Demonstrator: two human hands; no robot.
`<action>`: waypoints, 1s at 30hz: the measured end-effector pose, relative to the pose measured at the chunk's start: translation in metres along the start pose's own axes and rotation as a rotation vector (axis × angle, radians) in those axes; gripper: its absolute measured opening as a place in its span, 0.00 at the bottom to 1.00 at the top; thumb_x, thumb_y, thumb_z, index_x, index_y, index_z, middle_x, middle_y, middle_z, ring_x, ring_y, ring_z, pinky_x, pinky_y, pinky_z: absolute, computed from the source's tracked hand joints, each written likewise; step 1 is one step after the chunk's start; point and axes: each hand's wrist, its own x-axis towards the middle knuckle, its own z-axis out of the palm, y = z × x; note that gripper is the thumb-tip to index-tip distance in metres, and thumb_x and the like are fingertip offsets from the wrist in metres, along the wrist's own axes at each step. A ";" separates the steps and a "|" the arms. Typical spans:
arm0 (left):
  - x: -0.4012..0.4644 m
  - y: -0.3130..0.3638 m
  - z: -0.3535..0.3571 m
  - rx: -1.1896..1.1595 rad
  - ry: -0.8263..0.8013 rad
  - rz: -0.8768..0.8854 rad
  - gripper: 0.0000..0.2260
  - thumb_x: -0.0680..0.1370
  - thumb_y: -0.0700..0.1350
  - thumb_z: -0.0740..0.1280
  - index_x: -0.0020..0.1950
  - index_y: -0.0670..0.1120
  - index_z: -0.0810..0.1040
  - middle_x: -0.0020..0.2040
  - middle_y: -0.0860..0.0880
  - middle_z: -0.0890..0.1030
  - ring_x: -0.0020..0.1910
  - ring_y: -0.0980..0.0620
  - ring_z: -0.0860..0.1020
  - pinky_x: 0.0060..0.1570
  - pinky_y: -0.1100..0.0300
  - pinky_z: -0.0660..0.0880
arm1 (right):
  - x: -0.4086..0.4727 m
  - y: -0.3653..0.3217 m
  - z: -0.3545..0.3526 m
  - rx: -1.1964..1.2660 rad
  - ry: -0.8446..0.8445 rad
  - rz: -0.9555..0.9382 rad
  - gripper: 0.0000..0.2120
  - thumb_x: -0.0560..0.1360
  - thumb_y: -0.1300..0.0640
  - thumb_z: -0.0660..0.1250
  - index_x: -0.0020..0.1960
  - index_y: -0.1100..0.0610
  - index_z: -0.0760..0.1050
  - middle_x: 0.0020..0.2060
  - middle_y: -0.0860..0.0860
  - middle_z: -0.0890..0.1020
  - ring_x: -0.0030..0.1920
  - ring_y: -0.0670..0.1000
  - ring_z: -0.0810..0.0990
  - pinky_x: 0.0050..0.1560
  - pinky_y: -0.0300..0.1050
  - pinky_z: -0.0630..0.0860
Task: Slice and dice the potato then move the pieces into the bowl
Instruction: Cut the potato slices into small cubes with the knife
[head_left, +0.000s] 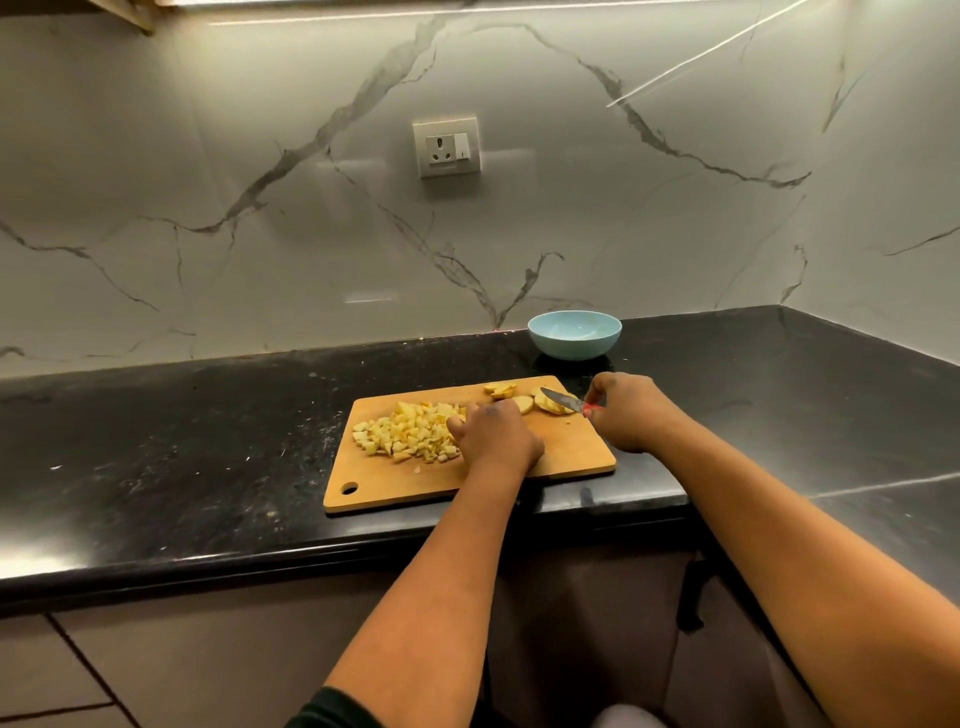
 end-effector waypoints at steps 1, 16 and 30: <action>0.002 0.000 0.000 0.002 -0.026 -0.012 0.16 0.76 0.55 0.67 0.59 0.48 0.77 0.59 0.47 0.78 0.63 0.46 0.71 0.63 0.47 0.63 | 0.000 0.000 0.000 0.007 0.002 0.000 0.09 0.78 0.58 0.66 0.59 0.55 0.75 0.50 0.52 0.77 0.48 0.50 0.75 0.46 0.41 0.72; -0.008 0.003 0.006 0.119 0.008 0.015 0.14 0.83 0.46 0.60 0.66 0.41 0.74 0.64 0.41 0.75 0.64 0.45 0.70 0.55 0.55 0.74 | 0.003 0.002 -0.003 0.075 0.045 -0.004 0.10 0.78 0.58 0.66 0.59 0.55 0.75 0.51 0.53 0.78 0.48 0.50 0.74 0.46 0.41 0.71; 0.019 -0.041 -0.018 -0.142 -0.308 0.389 0.13 0.81 0.48 0.65 0.64 0.50 0.80 0.63 0.48 0.78 0.62 0.50 0.74 0.65 0.55 0.71 | -0.001 -0.002 -0.001 0.072 -0.001 -0.001 0.10 0.79 0.57 0.66 0.59 0.54 0.75 0.49 0.52 0.77 0.48 0.50 0.77 0.43 0.41 0.72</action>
